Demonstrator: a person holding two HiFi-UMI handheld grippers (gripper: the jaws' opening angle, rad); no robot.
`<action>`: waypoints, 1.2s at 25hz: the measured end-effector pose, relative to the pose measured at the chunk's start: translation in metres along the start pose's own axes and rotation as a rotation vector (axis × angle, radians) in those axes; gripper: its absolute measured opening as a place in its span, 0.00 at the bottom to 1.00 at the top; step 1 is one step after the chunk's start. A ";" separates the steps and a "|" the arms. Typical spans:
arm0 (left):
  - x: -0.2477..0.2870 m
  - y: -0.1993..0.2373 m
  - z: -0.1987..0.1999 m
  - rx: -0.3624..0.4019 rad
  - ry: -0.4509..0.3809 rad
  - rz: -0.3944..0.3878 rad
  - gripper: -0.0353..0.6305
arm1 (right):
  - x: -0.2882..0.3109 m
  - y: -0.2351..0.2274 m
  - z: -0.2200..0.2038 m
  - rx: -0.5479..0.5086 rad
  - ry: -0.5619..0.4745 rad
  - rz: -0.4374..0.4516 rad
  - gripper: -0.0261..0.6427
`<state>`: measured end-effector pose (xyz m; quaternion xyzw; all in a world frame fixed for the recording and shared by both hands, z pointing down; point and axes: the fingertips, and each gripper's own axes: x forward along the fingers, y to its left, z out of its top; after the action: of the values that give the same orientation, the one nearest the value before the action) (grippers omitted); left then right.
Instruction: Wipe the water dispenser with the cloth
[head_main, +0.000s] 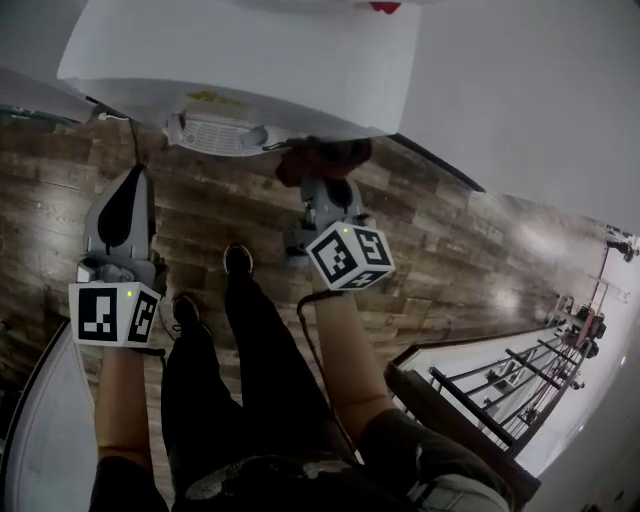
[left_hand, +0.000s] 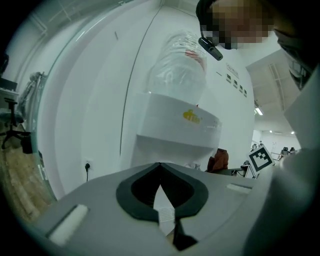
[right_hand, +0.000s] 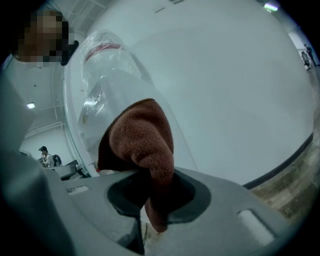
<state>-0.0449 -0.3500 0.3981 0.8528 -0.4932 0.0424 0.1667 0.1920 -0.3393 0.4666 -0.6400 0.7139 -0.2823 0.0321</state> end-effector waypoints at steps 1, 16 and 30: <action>0.003 0.004 -0.012 0.005 -0.005 -0.016 0.08 | 0.002 -0.004 -0.006 -0.017 -0.026 0.011 0.13; 0.034 0.115 -0.209 0.094 -0.068 -0.070 0.08 | 0.060 -0.103 -0.166 0.000 -0.193 0.065 0.13; 0.097 0.160 -0.333 0.154 -0.146 -0.133 0.08 | 0.107 -0.168 -0.296 -0.091 -0.200 0.042 0.13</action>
<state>-0.1018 -0.3954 0.7734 0.8946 -0.4418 0.0067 0.0670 0.2028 -0.3356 0.8232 -0.6508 0.7323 -0.1837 0.0800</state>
